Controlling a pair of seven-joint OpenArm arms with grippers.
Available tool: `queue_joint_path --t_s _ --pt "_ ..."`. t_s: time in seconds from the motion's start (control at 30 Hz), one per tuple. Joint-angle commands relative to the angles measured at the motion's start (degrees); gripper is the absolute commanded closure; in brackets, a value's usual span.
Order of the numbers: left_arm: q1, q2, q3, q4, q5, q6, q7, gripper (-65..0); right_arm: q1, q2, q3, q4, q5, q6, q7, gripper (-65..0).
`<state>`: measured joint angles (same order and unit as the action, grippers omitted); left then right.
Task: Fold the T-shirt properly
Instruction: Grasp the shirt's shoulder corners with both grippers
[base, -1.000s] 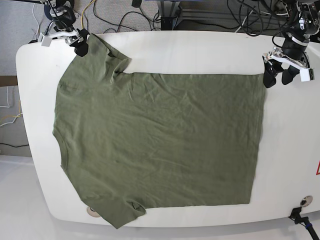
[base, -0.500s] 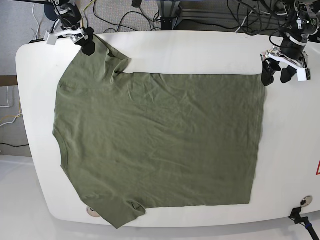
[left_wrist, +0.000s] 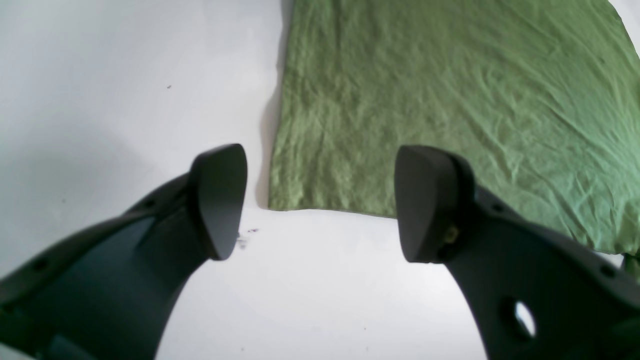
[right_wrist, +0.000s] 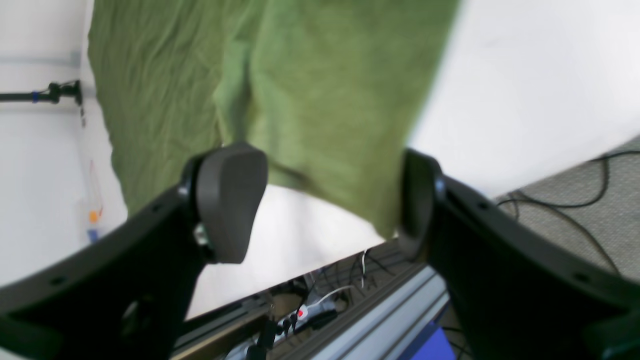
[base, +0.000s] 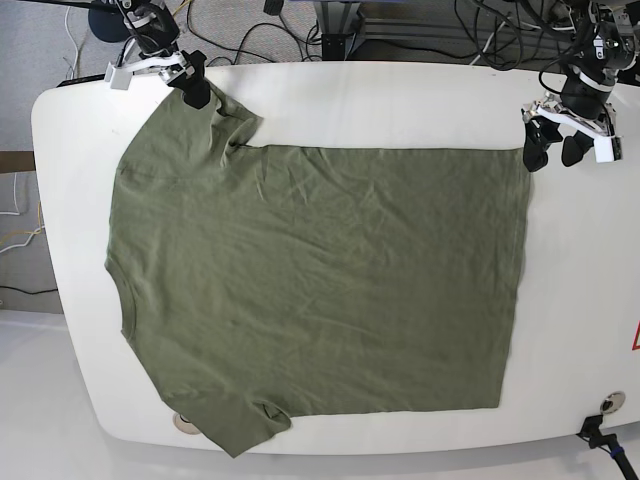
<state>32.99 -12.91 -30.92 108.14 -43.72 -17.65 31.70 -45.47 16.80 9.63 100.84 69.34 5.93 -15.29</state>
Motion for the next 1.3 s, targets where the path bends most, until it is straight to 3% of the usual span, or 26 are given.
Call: queue_joint_path --t_s 0.0,0.27,0.43,0.6,0.8,1.27 --pt "0.11 -0.68 -0.34 0.92 -0.54 -0.42 -1.24 -42.2 -0.90 0.30 -0.27 -0.05 -0.46 -1.67 -2.25 -40.6" --pt "0.11 -0.68 -0.34 0.92 -0.54 -0.42 -1.24 -42.2 0.15 0.30 -2.55 -0.22 -0.55 -1.67 -2.25 -39.7" --pt "0.11 -0.68 -0.34 0.92 -0.54 -0.42 -1.24 -42.2 2.35 0.74 -2.55 -1.63 -0.55 -1.67 -2.25 -24.0" --pt "0.11 -0.76 -0.34 0.92 -0.54 -0.42 -1.24 -42.2 2.88 1.62 -2.55 -2.68 -0.55 -1.67 -2.25 -21.8" --pt "-0.42 -0.76 -0.42 -0.49 -0.54 -0.42 -1.24 -42.2 3.67 1.80 -2.46 -2.68 -0.55 -1.67 -2.25 0.0" --pt "-0.86 -1.73 -2.53 -4.80 -0.98 -0.50 -1.15 -42.8 3.93 1.80 -2.46 -2.68 -0.55 -1.67 -2.25 0.0"
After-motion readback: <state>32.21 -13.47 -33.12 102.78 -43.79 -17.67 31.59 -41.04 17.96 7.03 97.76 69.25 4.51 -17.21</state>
